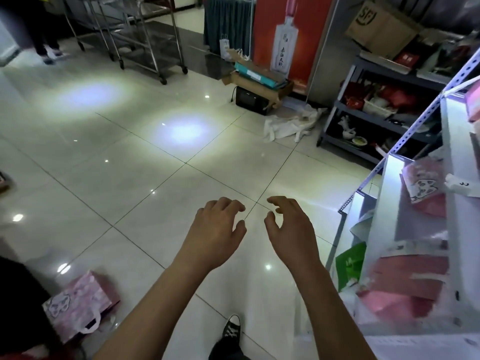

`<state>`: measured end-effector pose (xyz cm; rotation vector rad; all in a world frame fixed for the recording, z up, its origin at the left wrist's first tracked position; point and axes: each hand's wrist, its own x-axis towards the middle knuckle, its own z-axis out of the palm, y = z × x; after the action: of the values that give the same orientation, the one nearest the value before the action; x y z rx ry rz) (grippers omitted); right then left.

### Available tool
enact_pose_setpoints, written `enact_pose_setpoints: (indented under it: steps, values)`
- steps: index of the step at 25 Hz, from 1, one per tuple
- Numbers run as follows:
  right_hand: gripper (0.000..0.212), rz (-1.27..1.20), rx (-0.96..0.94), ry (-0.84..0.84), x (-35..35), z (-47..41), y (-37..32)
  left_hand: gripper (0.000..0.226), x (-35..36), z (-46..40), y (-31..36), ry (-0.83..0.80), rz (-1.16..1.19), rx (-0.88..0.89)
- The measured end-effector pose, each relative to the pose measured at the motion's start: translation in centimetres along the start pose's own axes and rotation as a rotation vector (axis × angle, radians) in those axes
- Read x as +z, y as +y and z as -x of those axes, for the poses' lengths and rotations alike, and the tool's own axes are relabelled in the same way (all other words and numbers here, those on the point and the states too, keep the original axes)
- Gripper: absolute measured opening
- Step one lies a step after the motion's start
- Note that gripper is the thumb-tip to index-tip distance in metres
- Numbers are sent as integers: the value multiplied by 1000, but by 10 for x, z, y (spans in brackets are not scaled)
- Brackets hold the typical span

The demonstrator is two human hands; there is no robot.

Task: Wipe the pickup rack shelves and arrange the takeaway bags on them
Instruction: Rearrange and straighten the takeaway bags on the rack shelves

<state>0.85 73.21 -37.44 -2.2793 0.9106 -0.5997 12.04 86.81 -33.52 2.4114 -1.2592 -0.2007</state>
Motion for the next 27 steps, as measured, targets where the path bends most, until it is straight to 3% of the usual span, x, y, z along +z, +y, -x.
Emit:
enact_pose_setpoints:
  steps: [4,12,21,27]
  values:
    - [31,-57,-7,-2,19,-84,-12,37,-27,-82,-24,6,-70,8]
    - [32,-49,53,117,21,-209,-5,35,-40,-225,-35,24,27,124]
    - [29,69,294,380,15,-353,30,33,-31,-435,-35,-62,93,455]
    - [28,119,517,589,-3,-401,41,33,-16,-537,0,-211,160,709]
